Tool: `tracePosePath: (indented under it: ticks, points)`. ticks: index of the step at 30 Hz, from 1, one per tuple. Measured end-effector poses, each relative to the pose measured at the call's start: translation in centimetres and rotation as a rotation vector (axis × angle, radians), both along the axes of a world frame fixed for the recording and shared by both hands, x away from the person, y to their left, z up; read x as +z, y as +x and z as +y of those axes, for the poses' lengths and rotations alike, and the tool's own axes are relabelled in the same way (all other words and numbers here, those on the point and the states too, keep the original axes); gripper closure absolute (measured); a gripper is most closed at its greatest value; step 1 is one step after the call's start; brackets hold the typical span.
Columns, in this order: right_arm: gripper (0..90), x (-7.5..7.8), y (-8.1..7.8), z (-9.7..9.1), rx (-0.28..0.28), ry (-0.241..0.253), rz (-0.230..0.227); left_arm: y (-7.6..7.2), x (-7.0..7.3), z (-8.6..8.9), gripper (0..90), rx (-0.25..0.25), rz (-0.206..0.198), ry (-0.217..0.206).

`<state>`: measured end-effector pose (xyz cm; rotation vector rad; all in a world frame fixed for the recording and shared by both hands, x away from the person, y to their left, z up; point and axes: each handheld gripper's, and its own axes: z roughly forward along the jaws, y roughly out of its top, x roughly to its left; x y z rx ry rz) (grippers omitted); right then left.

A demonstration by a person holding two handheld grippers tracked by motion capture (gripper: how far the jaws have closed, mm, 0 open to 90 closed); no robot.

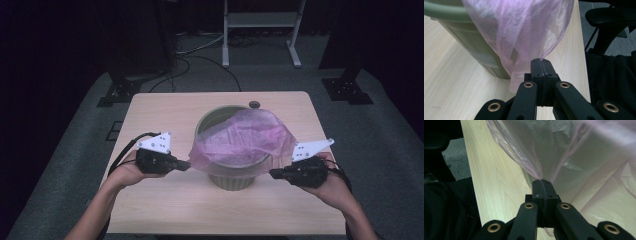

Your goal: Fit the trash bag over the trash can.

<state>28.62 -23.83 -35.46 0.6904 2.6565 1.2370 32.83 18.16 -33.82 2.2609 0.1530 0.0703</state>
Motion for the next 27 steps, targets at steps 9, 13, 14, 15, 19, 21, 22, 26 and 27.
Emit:
tracePosePath:
  ticks: [9, 13, 14, 15, 19, 21, 22, 26, 27]
  points:
    - [89.9, -2.1, 0.5, -0.4, -0.002, 0.002, 0.056, 0.2, -1.7, -0.3, 89.8, 0.000, 0.035, 0.005]
    - [73.6, -1.3, -0.3, -0.9, 0.020, 0.039, 0.037, -0.2, -0.8, 0.6, 75.9, 0.001, 0.034, -0.003]
    - [71.8, -0.9, -0.6, -1.0, 0.028, 0.047, 0.030, -0.4, -0.6, 0.9, 73.4, 0.008, 0.030, -0.003]
    - [70.5, -0.5, -0.9, -1.2, 0.033, 0.052, 0.027, -0.5, -0.3, 1.2, 70.8, 0.016, 0.028, -0.005]
    - [67.0, 0.9, -2.1, -1.6, 0.048, 0.063, -0.003, -1.2, 0.5, 2.4, 63.1, 0.030, 0.029, -0.020]
    - [65.7, 1.6, -2.5, -1.9, 0.043, 0.069, -0.023, -1.5, 1.0, 3.0, 59.4, 0.030, 0.020, -0.021]
    - [65.5, 2.0, -2.7, -2.0, 0.039, 0.072, -0.034, -1.6, 1.1, 3.2, 57.4, 0.027, 0.021, -0.025]
    - [64.4, 3.4, -3.1, -2.5, 0.016, 0.093, -0.085, -1.8, 1.7, 3.9, 52.4, 0.038, 0.016, -0.039]
    - [64.2, 3.7, -3.2, -2.6, 0.010, 0.098, -0.098, -1.8, 1.8, 4.1, 51.4, 0.044, 0.015, -0.042]
